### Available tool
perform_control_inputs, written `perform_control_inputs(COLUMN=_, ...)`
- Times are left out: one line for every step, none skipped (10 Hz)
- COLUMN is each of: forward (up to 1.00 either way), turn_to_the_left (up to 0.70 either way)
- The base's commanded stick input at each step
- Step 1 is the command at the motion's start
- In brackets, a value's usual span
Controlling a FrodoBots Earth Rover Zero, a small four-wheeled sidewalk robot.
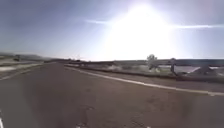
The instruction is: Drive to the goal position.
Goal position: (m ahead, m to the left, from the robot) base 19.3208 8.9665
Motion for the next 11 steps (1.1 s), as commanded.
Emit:
perform_control_inputs(forward=0.7, turn_to_the_left=0.0)
perform_control_inputs(forward=0.7, turn_to_the_left=0.0)
perform_control_inputs(forward=0.7, turn_to_the_left=0.0)
perform_control_inputs(forward=0.7, turn_to_the_left=0.0)
perform_control_inputs(forward=0.7, turn_to_the_left=0.0)
perform_control_inputs(forward=0.7, turn_to_the_left=0.0)
perform_control_inputs(forward=0.7, turn_to_the_left=0.0)
perform_control_inputs(forward=0.7, turn_to_the_left=0.0)
perform_control_inputs(forward=0.7, turn_to_the_left=0.0)
perform_control_inputs(forward=0.7, turn_to_the_left=0.0)
perform_control_inputs(forward=0.7, turn_to_the_left=0.0)
